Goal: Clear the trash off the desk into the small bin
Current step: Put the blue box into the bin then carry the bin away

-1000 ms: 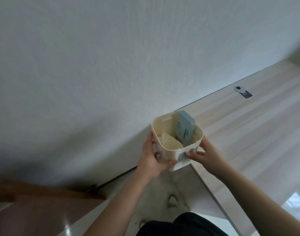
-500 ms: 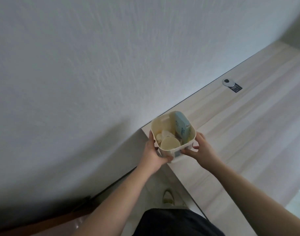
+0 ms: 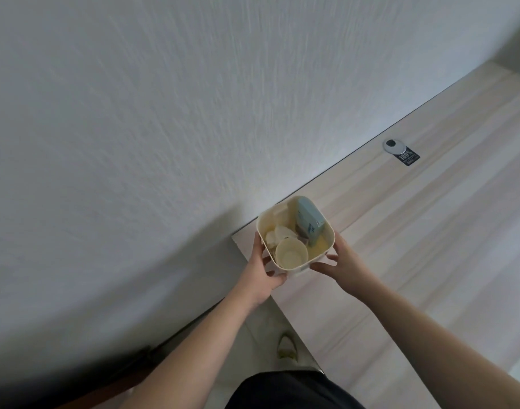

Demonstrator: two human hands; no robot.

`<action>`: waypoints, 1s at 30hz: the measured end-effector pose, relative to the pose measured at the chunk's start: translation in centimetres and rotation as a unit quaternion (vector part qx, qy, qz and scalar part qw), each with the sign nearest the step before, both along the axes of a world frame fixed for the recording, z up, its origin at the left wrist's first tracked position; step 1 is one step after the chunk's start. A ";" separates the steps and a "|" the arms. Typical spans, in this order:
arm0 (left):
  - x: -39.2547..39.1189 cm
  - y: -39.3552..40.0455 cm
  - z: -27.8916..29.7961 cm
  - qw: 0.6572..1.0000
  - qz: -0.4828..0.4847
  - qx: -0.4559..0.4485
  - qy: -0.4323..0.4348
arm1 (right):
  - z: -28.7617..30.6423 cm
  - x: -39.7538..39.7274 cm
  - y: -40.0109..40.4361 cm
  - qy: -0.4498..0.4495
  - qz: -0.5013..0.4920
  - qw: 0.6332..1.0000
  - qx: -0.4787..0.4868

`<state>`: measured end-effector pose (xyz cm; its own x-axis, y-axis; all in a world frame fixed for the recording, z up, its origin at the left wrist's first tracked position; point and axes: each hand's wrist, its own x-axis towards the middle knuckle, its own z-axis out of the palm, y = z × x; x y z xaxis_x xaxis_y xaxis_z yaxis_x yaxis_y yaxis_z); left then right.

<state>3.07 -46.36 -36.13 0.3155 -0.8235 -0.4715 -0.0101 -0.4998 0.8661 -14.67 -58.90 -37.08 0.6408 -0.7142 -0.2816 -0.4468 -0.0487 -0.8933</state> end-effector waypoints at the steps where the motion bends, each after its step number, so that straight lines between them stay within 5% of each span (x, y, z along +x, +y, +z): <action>1: 0.2 -0.4 -0.2 1.000 0.002 -0.003 0.008 | -0.1 0.2 -0.5 -0.006 0.005 1.000 0.007; 17: 3.4 -2.8 -2.2 0.995 0.079 0.033 0.045 | -0.5 3.7 -3.1 0.013 -0.072 0.992 0.105; 21: 3.7 -1.7 -2.5 0.974 0.185 0.026 0.128 | -1.3 2.8 -2.6 -0.006 -0.261 0.933 0.248; 30: 3.6 -2.2 0.3 0.939 0.214 0.016 0.268 | 0.2 3.3 -1.4 -0.118 -0.328 0.842 0.411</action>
<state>6.67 -48.53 -35.86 0.3246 -0.6578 -0.6797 0.6299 -0.3857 0.6741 -11.34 -60.25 -36.84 0.2923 -0.5617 -0.7740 0.0573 0.8181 -0.5722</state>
